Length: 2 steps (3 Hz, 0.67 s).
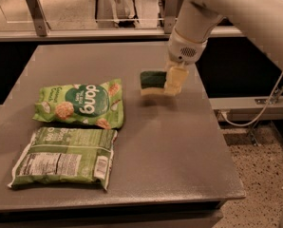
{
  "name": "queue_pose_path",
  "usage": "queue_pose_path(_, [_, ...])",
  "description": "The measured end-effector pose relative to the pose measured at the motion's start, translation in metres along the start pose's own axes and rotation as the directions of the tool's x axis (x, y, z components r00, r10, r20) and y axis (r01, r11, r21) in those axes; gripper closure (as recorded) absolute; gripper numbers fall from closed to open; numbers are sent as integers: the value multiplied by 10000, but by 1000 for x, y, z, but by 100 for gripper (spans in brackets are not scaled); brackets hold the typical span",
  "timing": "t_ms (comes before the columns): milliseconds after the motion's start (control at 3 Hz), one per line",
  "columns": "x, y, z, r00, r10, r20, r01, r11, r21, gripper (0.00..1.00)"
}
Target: Pick sponge
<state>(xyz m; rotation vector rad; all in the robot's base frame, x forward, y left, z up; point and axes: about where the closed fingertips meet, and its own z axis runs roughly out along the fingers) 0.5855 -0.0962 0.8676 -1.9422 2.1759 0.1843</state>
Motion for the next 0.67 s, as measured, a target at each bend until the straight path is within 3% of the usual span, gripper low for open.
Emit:
queue_pose_path(333, [45,1,-48,9972,667,345,-688,9955,651,100])
queue_pose_path(667, [45,1,-48,9972,667,346,-688,9955,652,100])
